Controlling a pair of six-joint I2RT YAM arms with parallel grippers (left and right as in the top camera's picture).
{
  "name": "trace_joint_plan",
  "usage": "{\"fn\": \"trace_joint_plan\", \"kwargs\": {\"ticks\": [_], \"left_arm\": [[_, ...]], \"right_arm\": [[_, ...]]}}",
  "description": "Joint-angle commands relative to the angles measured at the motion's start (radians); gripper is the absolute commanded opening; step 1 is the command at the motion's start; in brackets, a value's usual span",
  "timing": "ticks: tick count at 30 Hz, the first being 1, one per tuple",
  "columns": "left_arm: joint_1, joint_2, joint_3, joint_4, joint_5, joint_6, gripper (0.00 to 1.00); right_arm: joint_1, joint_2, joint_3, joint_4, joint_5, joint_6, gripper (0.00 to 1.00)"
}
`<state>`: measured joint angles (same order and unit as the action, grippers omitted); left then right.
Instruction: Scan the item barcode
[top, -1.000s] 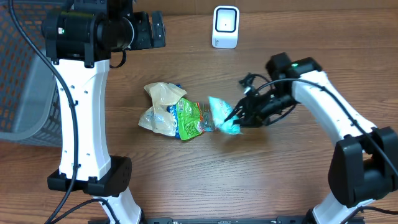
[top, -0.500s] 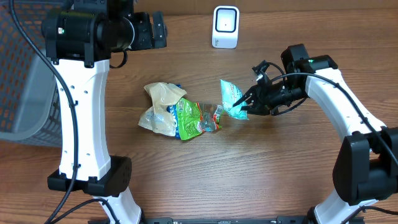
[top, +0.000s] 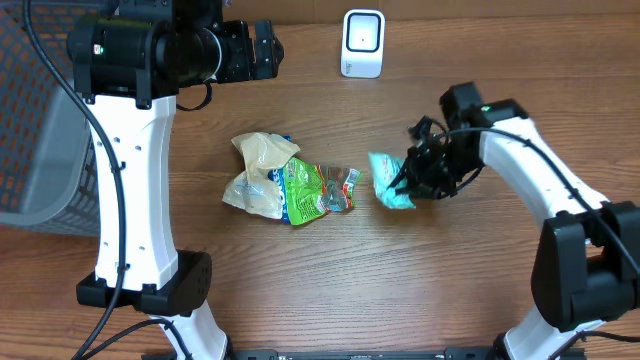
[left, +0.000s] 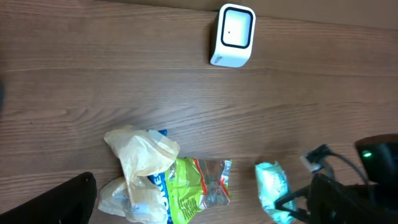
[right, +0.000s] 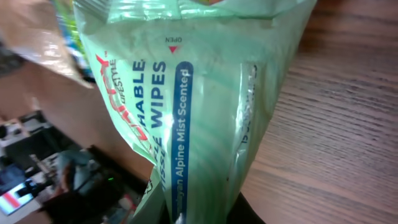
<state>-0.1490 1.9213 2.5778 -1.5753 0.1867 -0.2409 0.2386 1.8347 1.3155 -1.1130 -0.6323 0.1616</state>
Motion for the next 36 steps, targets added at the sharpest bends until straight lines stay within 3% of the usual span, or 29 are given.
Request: {"fn": "trace_joint_plan", "kwargs": {"ticks": [1,3,10,18,26,36], "left_arm": [[-0.003,0.017,0.004,0.004,0.016,-0.01,1.0],[-0.003,0.018,0.004,0.018,0.016,-0.01,1.0],[-0.003,0.021,0.002,0.016,0.016,-0.01,1.0],[0.005,0.021,-0.004,0.016,-0.006,-0.011,1.0],[0.08,0.035,-0.006,0.017,-0.138,-0.115,1.0],[0.186,0.169,-0.006,-0.001,-0.008,-0.133,1.0]], "right_arm": [[0.012,-0.009,-0.013,0.021,0.101,-0.005,0.27],[0.012,-0.009,-0.013,0.028,0.155,-0.005,0.34],[0.031,-0.009,0.046,0.0,0.374,-0.005,0.43],[0.201,-0.008,0.132,-0.026,0.601,0.016,0.44],[0.433,0.025,0.128,-0.016,0.941,0.101,0.45],[0.503,0.07,0.095,-0.074,0.98,0.097,0.46]]}}
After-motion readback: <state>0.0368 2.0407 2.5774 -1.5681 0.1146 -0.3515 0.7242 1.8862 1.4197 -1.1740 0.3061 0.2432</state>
